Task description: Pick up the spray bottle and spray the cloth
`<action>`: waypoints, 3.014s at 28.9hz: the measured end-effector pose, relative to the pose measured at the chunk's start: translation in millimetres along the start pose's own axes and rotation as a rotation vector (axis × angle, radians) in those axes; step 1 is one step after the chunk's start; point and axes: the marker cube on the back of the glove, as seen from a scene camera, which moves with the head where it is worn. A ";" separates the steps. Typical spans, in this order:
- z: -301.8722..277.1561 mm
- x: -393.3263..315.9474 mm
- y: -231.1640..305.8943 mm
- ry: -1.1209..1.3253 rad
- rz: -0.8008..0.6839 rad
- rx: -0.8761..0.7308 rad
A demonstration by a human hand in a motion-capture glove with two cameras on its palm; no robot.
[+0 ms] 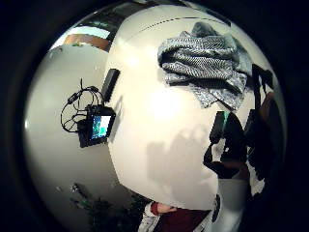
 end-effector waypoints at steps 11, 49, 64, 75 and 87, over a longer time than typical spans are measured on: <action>-1.3 -0.9 0.3 0.007 -0.001 -0.001; 42.5 198.5 54.7 -1.350 -0.204 0.496; 24.4 184.4 52.9 -1.458 -0.155 0.640; 17.2 211.4 21.4 -0.842 -0.037 0.520; -27.6 203.0 -3.7 -0.092 0.011 0.530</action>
